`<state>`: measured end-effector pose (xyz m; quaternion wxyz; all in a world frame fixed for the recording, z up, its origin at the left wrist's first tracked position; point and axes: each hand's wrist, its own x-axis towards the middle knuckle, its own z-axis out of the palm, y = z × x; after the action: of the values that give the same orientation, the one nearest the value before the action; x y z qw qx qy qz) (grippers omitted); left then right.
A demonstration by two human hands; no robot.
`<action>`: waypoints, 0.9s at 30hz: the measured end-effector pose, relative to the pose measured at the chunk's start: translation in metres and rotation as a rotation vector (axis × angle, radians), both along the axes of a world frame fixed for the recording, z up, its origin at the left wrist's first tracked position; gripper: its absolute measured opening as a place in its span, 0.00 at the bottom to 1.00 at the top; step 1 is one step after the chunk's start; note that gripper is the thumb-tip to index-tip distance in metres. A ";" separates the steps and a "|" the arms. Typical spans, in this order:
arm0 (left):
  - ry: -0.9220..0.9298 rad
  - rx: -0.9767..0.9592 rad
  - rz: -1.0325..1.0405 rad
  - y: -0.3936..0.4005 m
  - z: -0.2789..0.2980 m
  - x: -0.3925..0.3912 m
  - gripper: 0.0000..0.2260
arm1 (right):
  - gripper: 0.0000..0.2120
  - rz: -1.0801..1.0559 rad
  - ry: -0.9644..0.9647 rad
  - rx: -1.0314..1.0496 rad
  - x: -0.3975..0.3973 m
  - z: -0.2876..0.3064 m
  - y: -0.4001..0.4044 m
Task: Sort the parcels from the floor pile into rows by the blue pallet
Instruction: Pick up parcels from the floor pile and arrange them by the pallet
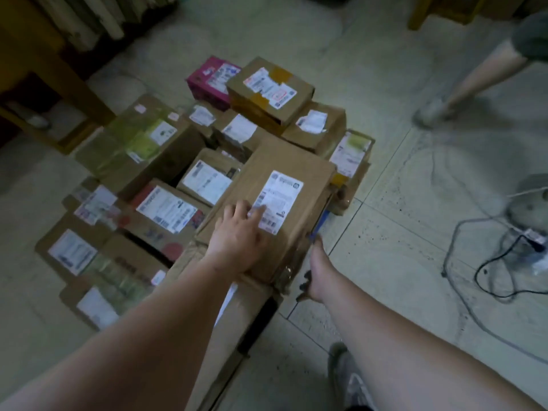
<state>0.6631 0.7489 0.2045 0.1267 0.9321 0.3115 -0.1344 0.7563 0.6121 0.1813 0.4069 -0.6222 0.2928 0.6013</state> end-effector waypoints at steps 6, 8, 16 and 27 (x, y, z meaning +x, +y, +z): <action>-0.075 0.008 -0.034 0.001 -0.009 -0.011 0.29 | 0.47 -0.006 -0.002 0.151 -0.018 -0.039 0.016; -0.070 0.014 -0.034 0.003 -0.009 -0.013 0.29 | 0.45 -0.041 -0.011 0.210 -0.024 -0.054 0.021; -0.065 -0.007 0.039 0.017 0.026 -0.032 0.24 | 0.33 0.076 -0.198 0.111 -0.042 -0.029 0.001; -0.122 0.192 0.358 -0.039 0.045 -0.184 0.23 | 0.42 0.049 0.014 -0.009 -0.160 0.002 -0.045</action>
<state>0.4790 0.7099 0.2491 0.0779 0.8762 0.4751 -0.0226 0.5959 0.5667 0.1838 0.3872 -0.6268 0.2831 0.6140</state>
